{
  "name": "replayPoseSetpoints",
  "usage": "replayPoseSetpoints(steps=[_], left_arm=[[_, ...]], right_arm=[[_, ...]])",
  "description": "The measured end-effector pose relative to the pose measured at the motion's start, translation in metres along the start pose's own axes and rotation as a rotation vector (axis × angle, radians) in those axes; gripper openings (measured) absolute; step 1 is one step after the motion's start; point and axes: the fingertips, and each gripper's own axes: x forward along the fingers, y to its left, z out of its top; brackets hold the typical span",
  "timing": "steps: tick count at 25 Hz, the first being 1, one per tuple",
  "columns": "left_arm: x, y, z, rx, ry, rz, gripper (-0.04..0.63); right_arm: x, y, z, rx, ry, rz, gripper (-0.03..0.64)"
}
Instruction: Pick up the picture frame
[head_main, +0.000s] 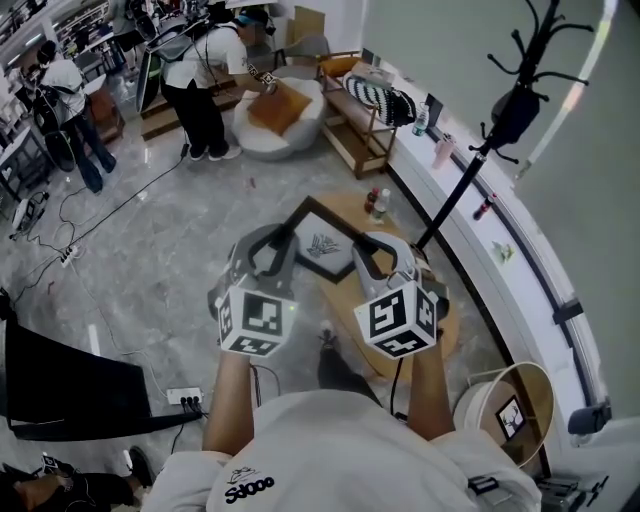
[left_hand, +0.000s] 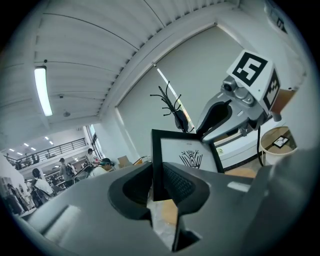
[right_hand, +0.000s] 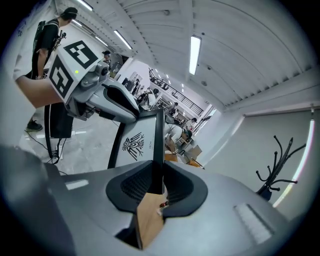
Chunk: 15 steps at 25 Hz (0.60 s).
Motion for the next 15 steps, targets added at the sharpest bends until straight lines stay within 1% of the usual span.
replayPoseSetpoints(steps=[15], left_arm=[[0.0003,-0.0004,-0.0019,0.001,0.009,0.0,0.075]], right_arm=[[0.0012,0.001,-0.0011,0.002,0.011,0.008,0.074]])
